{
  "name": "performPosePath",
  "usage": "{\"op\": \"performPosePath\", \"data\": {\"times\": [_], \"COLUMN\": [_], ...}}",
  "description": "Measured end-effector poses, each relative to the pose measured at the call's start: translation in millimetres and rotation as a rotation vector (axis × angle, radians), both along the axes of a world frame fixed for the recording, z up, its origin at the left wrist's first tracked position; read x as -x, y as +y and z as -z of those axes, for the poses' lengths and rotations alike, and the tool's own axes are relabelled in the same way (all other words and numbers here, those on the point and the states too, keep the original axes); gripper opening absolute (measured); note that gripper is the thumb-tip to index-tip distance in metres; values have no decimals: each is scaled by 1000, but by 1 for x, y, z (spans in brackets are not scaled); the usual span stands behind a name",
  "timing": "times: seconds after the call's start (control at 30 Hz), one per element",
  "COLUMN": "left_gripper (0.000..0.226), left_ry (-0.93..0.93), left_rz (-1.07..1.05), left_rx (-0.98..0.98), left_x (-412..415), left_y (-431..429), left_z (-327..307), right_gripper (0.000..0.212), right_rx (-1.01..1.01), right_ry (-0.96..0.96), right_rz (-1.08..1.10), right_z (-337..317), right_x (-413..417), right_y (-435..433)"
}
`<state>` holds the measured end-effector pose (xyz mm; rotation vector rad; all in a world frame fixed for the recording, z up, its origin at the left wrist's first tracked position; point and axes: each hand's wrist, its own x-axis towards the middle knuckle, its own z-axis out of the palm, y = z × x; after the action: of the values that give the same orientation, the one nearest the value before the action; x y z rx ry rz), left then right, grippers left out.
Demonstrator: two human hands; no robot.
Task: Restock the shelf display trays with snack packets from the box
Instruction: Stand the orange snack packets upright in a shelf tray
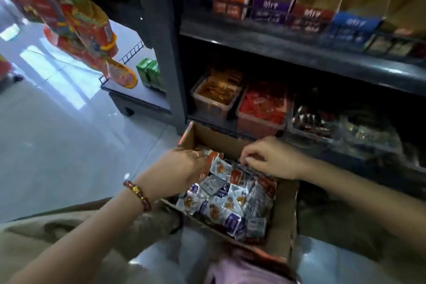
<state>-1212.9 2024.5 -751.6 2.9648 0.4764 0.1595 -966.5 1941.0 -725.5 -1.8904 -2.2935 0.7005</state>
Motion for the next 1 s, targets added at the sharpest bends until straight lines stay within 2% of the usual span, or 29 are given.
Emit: {"op": "performPosePath", "data": {"times": [0.1,0.2,0.33,0.63,0.8,0.87,0.93,1.0], "left_gripper": [11,16,19,22,25,26,26,26], "left_ry": [114,233,223,143,213,247,275,293], "left_rz": [-42,-77,-104,-121,-167,-172,-179,-203], "left_rx": [94,138,127,130,135,140,141,127], "left_x": [13,19,23,25,31,32,31,29], "left_y": [-10,-14,-9,2,3,3,2,4], "left_z": [27,39,44,49,51,51,51,52], "right_gripper": [21,20,26,85,75,78,80,81], "right_rx": [280,425,460,497,588,622,593,548], "right_ry": [23,147,157,21,-33,-101,-187,-197], "right_rz": [24,188,319,354,218,163,142,168], "right_z": [62,113,174,239,246,251,256,254], "right_x": [-14,-22,-10,59,63,65,68,72], "right_y": [-18,-35,-40,19,38,34,27,21]}}
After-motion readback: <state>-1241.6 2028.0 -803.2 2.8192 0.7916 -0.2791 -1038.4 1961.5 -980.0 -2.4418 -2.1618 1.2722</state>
